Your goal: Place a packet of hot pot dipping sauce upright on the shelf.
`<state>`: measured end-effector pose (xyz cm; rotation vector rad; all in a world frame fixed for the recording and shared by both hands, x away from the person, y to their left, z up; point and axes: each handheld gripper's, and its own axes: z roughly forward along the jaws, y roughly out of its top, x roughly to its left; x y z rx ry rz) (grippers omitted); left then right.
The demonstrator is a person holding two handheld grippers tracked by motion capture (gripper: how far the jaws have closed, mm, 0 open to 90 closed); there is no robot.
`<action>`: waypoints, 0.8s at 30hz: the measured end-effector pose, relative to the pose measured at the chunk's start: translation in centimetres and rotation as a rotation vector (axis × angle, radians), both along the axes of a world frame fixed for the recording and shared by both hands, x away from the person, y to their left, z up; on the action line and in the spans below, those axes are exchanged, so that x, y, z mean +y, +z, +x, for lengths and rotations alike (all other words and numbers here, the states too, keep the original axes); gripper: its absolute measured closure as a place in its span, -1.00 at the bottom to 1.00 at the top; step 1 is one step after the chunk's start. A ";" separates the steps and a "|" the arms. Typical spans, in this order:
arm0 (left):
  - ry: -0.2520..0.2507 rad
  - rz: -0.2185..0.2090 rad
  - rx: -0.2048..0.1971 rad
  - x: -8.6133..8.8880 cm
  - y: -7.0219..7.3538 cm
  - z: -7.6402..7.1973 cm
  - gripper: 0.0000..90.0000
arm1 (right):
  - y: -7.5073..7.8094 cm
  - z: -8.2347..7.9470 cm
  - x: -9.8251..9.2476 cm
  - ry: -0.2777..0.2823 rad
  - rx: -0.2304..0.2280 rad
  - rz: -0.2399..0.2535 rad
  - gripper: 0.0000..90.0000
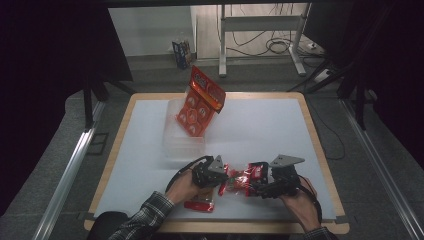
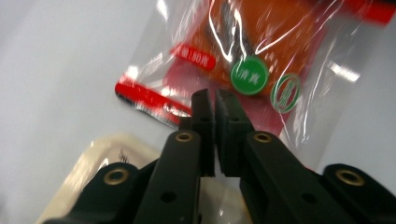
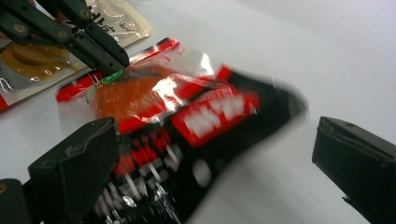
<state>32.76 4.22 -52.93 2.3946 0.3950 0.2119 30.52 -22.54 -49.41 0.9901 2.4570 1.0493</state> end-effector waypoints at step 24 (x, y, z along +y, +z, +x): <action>0.004 0.004 0.030 0.1 0.1 -0.3 1.00 | -1.1 0.5 3.8 0.022 0.259 0.160 -0.28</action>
